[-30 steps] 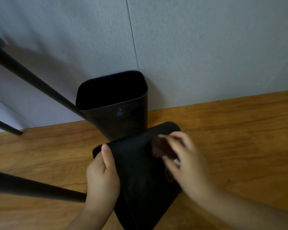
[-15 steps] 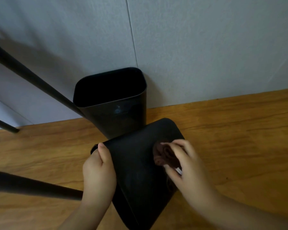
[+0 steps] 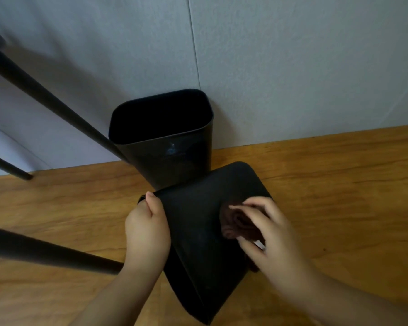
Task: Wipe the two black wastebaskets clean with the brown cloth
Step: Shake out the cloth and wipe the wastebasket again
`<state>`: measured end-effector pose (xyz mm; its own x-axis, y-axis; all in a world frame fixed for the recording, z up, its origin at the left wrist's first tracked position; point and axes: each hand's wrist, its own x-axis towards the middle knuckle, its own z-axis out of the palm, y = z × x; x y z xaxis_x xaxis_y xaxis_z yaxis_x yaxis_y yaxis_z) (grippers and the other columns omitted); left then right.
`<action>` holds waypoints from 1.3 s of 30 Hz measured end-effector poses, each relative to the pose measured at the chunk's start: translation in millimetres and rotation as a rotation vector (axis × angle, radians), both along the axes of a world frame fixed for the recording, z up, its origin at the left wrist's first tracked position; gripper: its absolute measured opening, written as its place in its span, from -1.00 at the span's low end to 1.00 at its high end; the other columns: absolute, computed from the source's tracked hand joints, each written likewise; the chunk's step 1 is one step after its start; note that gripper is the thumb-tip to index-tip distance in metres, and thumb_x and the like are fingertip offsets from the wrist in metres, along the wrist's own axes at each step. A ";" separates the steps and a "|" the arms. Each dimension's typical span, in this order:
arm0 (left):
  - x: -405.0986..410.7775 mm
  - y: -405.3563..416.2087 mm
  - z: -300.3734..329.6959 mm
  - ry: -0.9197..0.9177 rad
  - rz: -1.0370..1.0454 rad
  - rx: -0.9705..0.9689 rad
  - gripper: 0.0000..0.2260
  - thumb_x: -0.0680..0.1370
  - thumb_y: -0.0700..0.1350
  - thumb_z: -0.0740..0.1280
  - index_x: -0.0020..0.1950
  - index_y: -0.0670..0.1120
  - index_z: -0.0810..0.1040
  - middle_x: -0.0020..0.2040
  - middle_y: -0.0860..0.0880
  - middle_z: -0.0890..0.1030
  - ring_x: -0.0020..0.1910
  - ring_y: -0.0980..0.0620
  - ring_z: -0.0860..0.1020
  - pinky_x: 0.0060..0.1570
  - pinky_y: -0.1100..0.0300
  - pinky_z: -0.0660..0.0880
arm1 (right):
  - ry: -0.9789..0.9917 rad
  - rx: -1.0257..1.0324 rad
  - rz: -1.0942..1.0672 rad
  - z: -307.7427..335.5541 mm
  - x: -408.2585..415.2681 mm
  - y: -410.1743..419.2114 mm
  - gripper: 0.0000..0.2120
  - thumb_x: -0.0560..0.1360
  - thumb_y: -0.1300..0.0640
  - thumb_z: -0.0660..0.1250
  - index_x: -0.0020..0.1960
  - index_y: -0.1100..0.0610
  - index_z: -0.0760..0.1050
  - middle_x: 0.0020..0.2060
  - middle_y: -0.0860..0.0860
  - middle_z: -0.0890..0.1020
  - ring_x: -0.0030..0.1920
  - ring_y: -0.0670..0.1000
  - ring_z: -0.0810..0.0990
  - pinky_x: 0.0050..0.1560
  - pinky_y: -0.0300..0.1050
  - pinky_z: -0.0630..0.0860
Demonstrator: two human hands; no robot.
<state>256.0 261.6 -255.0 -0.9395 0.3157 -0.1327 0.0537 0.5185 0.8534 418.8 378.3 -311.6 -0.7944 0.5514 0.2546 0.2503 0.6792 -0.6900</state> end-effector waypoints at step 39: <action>-0.6 -18.7 8.4 0.016 -0.193 -0.019 -0.49 0.63 0.09 0.01 -0.20 -0.25 0.53 -0.26 -0.31 0.56 -0.23 -0.25 0.55 -0.25 0.06 0.44 | -0.171 -0.176 -0.440 -14.6 8.1 67.5 -0.53 0.51 0.10 0.36 0.39 0.00 0.36 0.24 -0.02 0.40 0.24 0.02 0.47 0.18 -0.14 0.48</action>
